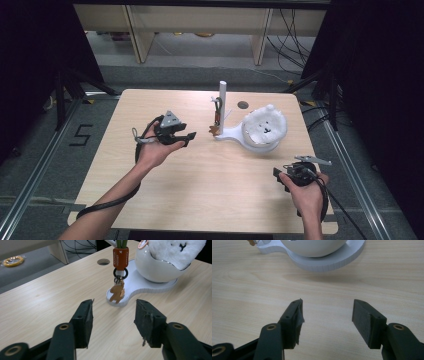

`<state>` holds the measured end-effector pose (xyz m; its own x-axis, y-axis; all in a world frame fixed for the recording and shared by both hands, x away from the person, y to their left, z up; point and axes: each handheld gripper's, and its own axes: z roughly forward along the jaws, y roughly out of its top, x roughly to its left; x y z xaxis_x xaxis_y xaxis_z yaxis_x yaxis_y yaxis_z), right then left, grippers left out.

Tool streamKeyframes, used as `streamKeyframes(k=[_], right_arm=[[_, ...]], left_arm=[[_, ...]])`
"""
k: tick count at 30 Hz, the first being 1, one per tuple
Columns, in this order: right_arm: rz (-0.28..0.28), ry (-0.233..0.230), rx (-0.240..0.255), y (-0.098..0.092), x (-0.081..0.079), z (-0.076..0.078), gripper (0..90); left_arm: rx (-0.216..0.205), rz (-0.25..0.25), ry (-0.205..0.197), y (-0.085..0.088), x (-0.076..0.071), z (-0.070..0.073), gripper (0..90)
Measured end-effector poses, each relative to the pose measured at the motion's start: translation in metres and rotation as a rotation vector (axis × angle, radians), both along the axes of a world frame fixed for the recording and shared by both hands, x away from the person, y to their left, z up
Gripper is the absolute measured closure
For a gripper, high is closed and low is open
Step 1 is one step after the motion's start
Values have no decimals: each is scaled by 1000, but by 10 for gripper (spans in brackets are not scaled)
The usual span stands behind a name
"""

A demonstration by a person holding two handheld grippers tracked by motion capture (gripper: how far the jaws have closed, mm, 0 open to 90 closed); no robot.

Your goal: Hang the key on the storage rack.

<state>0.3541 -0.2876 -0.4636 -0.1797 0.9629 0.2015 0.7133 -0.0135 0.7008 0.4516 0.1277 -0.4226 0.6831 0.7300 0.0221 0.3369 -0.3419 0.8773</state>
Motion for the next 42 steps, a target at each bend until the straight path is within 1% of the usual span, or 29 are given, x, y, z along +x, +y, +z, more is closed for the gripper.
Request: streamKeyframes(k=[1,2,3,6,7,8,9,11,13,15,17,18,19,20,21,22,23,25,28,29,30,32,34,35,37,39,40,41,42], right_arm=[[3,3,-9,0,0,0,427],[-16,36,23,2,-1,3,426],[2,5,-5,0,0,1,424],[-14,30,11,1,-1,3,418],[22,-4,-39,-4,0,1,415],[6,10,-17,-2,0,2,413],[17,-3,-34,-3,0,0,411],[18,-4,-33,-3,0,0,410],[-22,26,14,2,0,1,408],[-14,35,21,3,-1,1,404],[-5,24,17,2,0,0,402],[11,11,-16,0,1,0,401],[17,6,-16,0,1,-1,400],[24,6,3,0,2,-2,400],[15,15,-19,0,1,-2,399],[13,3,-21,0,2,-4,398],[15,20,-15,0,1,-2,397],[15,15,-12,1,2,-4,395],[-16,29,16,4,1,-5,392],[-15,28,2,4,1,-5,392],[-5,26,18,4,2,-6,391],[-7,27,-6,4,2,-7,390],[24,17,-15,2,3,-8,390],[33,3,-25,1,4,-11,389],[25,18,1,3,4,-10,389],[28,20,-13,4,4,-11,389],[28,16,-16,4,4,-12,389],[54,-11,-44,2,5,-14,389],[56,-11,-45,2,5,-14,389]], left_arm=[[-1,3,-3,4,-3,0,443],[-1,3,-3,4,-3,0,433],[3,30,8,15,-13,-1,418],[-38,65,20,28,-25,-5,397],[-41,68,19,31,-28,-7,390],[-44,81,18,37,-33,-9,384],[-49,89,19,40,-36,-11,379],[-57,96,18,45,-39,-13,375],[-67,115,14,58,-51,-22,373],[-91,137,9,66,-61,-31,373],[-101,151,7,73,-69,-38,373],[-105,163,8,77,-75,-43,373],[-114,166,4,81,-78,-48,373],[-112,173,4,83,-81,-51,373],[-99,186,4,86,-86,-54,373],[-107,189,-2,90,-88,-58,372],[-104,197,-3,93,-91,-62,372],[-91,217,-3,99,-97,-69,371],[-93,228,-17,105,-102,-78,370],[-87,229,-24,107,-103,-81,369],[-81,237,-27,108,-105,-84,369],[-74,241,-30,109,-106,-86,368],[-87,247,-45,112,-108,-93,368],[-77,248,-51,113,-109,-94,367],[-86,249,-53,113,-109,-98,364],[-83,254,-48,113,-110,-100,362],[-81,250,-54,113,-111,-100,361],[-87,249,-62,113,-111,-100,359],[-80,249,-63,112,-112,-100,359]])
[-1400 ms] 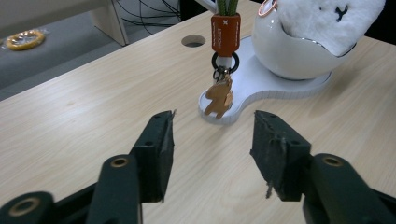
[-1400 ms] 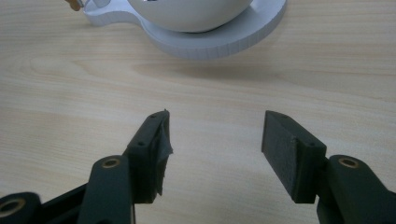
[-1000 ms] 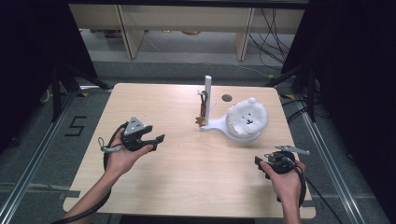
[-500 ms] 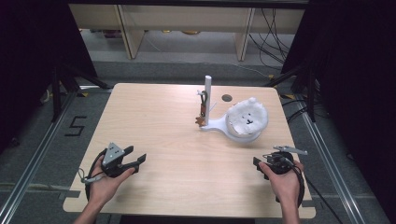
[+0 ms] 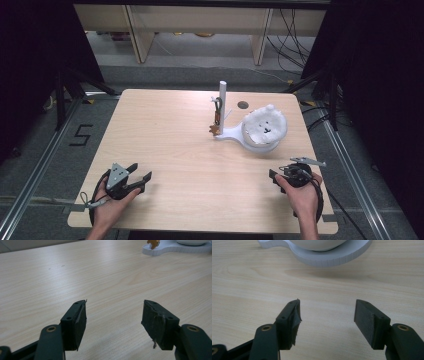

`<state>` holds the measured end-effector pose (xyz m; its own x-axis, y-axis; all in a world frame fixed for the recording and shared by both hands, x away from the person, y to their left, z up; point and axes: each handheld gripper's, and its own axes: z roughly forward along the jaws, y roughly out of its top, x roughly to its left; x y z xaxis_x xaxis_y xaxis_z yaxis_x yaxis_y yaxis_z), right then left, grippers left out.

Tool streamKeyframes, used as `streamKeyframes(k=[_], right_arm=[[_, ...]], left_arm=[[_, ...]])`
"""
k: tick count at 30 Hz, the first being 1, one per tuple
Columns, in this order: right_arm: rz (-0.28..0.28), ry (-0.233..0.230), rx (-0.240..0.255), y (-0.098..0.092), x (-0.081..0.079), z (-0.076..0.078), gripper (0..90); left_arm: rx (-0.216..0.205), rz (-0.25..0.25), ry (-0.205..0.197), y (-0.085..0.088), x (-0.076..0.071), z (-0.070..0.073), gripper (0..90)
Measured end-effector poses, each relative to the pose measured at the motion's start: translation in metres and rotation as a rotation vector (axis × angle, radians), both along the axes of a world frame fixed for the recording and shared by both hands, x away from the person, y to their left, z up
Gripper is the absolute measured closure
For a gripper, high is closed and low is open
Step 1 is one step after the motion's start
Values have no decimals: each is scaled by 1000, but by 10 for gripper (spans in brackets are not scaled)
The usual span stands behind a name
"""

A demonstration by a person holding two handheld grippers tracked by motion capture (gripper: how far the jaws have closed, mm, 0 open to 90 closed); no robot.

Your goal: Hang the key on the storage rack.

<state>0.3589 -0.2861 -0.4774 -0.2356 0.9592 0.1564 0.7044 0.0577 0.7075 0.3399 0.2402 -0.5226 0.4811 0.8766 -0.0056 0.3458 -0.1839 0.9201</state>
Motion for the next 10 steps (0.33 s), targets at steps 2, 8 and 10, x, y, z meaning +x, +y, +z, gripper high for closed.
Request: streamKeyframes(k=[2,8,10], right_arm=[[-58,47,48,5,-2,3,389],[-37,25,15,3,-1,1,389],[-40,9,22,4,-1,-1,388]], left_arm=[[3,4,-3,0,-1,0,358],[-8,8,-12,0,0,0,360],[-9,8,-13,0,-1,0,360]])
